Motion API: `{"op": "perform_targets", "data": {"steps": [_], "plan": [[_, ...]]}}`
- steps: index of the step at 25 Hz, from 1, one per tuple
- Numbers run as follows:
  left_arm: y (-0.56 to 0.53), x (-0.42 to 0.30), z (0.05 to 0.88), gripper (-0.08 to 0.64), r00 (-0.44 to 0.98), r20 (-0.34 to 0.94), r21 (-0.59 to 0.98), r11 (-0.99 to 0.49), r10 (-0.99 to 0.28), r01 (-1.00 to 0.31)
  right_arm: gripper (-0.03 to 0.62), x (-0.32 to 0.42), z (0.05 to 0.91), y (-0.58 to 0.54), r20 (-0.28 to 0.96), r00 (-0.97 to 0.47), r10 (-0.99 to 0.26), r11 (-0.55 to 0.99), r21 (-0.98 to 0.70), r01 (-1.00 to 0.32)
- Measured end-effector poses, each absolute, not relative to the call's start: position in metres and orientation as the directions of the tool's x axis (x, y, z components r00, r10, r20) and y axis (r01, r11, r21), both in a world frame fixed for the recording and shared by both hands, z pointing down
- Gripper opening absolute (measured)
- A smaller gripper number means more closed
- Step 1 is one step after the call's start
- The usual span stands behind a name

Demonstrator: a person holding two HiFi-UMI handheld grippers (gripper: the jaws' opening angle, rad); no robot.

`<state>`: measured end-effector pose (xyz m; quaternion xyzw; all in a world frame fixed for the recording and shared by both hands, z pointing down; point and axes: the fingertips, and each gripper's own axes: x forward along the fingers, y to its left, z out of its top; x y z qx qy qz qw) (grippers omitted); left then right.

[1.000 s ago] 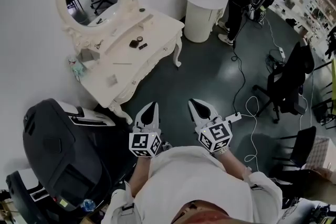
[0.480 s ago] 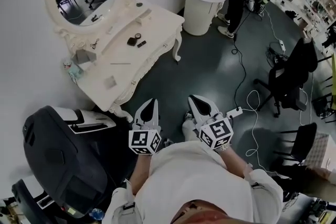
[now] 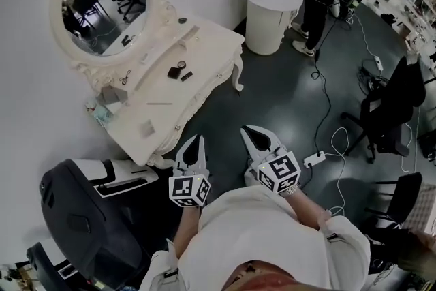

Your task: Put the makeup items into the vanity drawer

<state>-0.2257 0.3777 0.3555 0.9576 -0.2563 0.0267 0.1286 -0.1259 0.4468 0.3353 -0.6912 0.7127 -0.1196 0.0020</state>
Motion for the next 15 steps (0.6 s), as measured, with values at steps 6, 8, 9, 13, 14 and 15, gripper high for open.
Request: {"op": "perform_targets", "data": {"steps": [6,8,9,13,14,15], "plan": [[0.348,-0.153,0.346,0.005,0.869,0.107,0.205,-0.844,-0.483,-0.495,0.008,-0.05,0.328,0.412,0.132,-0.038,-0.991,0.014,-0.179,-0.984],[0.342,-0.128,0.346,0.005,0.872,0.108,0.199,-0.849,-0.477,-0.489,0.008,-0.026,0.328,0.404,0.126,-0.032,-0.992,0.009,-0.182,-0.983],[0.339,-0.117,0.346,0.005,0.874,0.11,0.199,-0.851,-0.474,-0.487,0.008,-0.015,0.328,0.403,0.124,-0.03,-0.992,0.007,-0.183,-0.983],[0.332,-0.068,0.348,0.005,0.882,0.114,0.221,-0.854,-0.458,-0.472,0.008,0.031,0.328,0.399,0.117,-0.015,-0.993,-0.008,-0.19,-0.982],[0.331,-0.056,0.347,0.005,0.885,0.113,0.227,-0.855,-0.452,-0.466,0.008,0.042,0.328,0.399,0.115,-0.009,-0.993,-0.013,-0.192,-0.981],[0.331,-0.045,0.347,0.005,0.887,0.111,0.234,-0.856,-0.448,-0.461,0.008,0.054,0.328,0.4,0.113,-0.002,-0.994,-0.02,-0.193,-0.981]]}}
